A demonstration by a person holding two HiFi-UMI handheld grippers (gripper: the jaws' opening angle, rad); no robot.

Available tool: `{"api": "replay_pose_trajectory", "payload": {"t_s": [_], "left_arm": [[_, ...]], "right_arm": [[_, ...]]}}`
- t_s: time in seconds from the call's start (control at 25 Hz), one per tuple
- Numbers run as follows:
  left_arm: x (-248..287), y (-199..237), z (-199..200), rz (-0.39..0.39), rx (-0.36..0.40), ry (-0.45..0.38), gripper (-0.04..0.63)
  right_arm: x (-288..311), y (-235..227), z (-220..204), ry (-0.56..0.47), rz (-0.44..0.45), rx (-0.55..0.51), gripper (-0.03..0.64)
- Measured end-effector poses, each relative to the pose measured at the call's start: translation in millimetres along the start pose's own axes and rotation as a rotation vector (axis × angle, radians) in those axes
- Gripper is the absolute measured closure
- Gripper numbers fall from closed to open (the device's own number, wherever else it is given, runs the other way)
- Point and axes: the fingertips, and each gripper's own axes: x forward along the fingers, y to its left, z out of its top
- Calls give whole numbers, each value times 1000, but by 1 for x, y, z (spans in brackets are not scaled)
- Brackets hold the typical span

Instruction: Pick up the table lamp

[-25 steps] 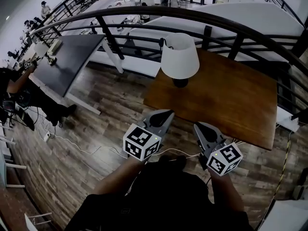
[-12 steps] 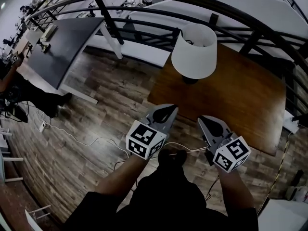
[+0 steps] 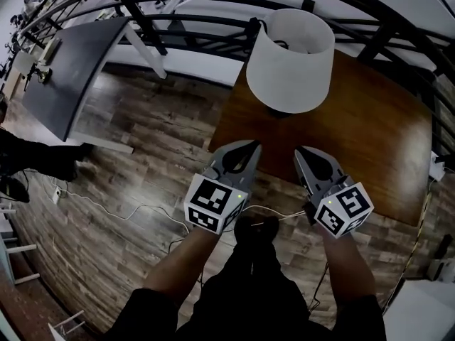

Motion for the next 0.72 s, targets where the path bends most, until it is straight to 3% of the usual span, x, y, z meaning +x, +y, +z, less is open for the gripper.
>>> {"api": "replay_pose_trajectory", "payload": {"t_s": [0.32, 0.56, 0.72], "left_arm": [[29, 19, -7, -11, 26, -12, 589], [65, 36, -20, 35, 43, -31, 589], [91, 54, -42, 74, 12, -13, 589]], "right_arm": [[32, -30, -10, -26, -73, -61, 603], [58, -76, -31, -68, -109, -75, 601], [80, -108, -41, -93, -152, -86, 601]]}}
